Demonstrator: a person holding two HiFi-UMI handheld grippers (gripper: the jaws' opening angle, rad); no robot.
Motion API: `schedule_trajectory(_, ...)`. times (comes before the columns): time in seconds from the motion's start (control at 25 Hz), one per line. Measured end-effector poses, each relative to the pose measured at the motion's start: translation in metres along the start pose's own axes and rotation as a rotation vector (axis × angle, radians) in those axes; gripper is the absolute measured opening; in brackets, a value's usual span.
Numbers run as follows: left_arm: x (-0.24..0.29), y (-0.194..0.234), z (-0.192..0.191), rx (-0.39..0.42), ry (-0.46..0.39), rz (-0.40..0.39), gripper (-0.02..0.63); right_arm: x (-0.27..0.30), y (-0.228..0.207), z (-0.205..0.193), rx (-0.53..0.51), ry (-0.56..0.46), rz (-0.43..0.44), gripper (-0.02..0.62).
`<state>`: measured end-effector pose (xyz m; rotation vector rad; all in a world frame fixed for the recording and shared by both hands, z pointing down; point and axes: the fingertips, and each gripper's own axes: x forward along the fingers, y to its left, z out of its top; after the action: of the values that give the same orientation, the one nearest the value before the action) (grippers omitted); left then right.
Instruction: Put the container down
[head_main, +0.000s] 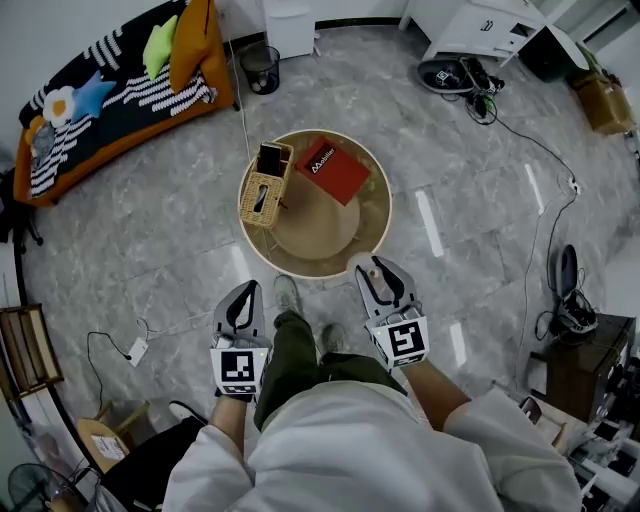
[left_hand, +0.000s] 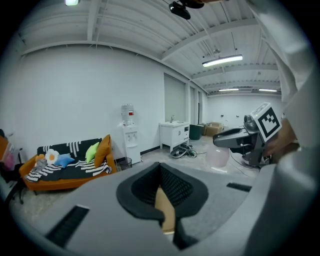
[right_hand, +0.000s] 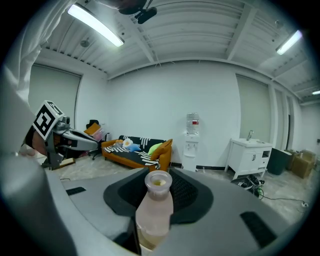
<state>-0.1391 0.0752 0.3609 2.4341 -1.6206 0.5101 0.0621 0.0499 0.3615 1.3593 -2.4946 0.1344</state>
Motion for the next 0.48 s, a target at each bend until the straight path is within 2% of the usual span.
schedule_trajectory(0.28, 0.072, 0.033, -0.006, 0.019, 0.023, -0.103, 0.006, 0.075, -0.007, -0.007, 0.005, 0.024, -0.029, 0.144)
schedule_trajectory(0.48, 0.125, 0.044, -0.025, 0.035, 0.041, -0.185, 0.006, 0.135, -0.018, -0.026, -0.006, 0.033, -0.046, 0.144)
